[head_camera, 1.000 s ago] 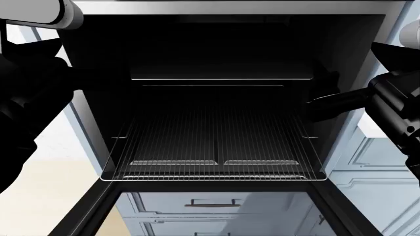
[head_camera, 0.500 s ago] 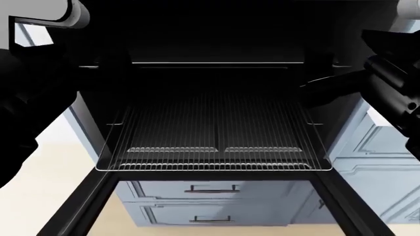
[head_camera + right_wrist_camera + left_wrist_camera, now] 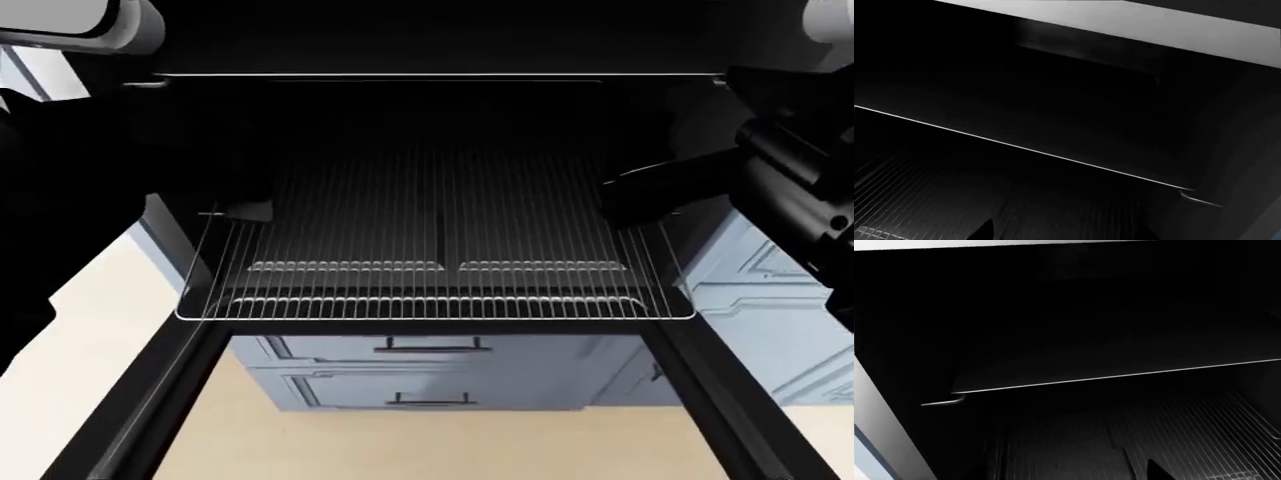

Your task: Fully slide the bottom oven rack out.

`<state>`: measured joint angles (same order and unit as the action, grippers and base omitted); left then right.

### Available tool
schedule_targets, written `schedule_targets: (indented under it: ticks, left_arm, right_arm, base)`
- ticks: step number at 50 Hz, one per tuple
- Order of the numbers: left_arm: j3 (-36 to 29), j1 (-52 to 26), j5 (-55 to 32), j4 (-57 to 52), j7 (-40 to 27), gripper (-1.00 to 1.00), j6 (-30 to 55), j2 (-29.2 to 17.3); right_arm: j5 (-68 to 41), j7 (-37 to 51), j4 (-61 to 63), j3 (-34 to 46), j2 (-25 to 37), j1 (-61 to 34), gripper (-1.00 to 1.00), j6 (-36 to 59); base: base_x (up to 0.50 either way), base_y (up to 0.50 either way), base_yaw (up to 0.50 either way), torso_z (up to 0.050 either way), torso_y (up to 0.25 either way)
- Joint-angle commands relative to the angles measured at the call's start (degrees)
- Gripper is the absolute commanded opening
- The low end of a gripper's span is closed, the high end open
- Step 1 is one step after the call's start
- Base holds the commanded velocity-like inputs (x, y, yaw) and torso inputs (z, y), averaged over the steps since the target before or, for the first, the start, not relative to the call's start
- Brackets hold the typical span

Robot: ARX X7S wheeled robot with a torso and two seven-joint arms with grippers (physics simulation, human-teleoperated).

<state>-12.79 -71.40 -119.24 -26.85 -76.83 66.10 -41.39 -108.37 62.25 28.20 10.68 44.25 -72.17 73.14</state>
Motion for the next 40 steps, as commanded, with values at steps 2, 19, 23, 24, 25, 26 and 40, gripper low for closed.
schedule_targets:
  ticks: [2, 19, 23, 24, 25, 26, 40]
  left_arm:
    - [-1.2, -0.8, -0.8, -0.1, -0.4, 1.0, -0.8, 0.0]
    - [-4.3, 1.4, 3.0, 5.5, 3.3, 1.0, 0.2, 1.8]
    - [-4.7, 2.0, 7.0, 8.8, 6.7, 1.0, 0.5, 3.8]
    - [-5.0, 2.1, 7.8, 9.5, 7.3, 1.0, 0.5, 4.3]
    - [-5.2, 2.4, 8.4, 10.2, 7.8, 1.0, 0.3, 4.9]
    - [-5.7, 2.5, 8.1, 11.1, 7.7, 1.0, 0.2, 5.3]
    - [-10.3, 3.1, 11.8, 21.3, 8.2, 1.0, -0.8, 9.1]
  right_arm:
    - [-0.2, 0.0, 0.2, 0.5, 0.3, 0.3, 1.0, -0.6]
    - [0.1, -1.1, -6.1, 2.7, -0.9, 0.2, 1.0, -1.4]
    - [1.7, -2.6, -10.4, 4.1, -3.0, 0.7, 1.0, -1.9]
    - [2.0, -2.8, -11.4, 4.5, -3.7, 0.6, 1.0, -2.0]
    - [2.5, -3.2, -12.3, 5.0, -4.4, 0.4, 1.0, -2.1]
    - [2.8, -3.4, -13.1, 5.4, -5.0, 0.3, 1.0, -2.1]
    - [5.6, -3.9, -24.7, 10.5, -10.9, -1.8, 1.0, -2.6]
  base:
    - [0.0, 0.0, 0.0, 0.0, -0.165]
    - [0.0, 0.0, 0.0, 0.0, -0.071]
    - [0.0, 0.0, 0.0, 0.0, 0.0]
    - [0.0, 0.0, 0.0, 0.0, 0.0]
    - [0.0, 0.0, 0.0, 0.0, 0.0]
    - [0.0, 0.0, 0.0, 0.0, 0.0]
    - [0.0, 0.0, 0.0, 0.0, 0.0]
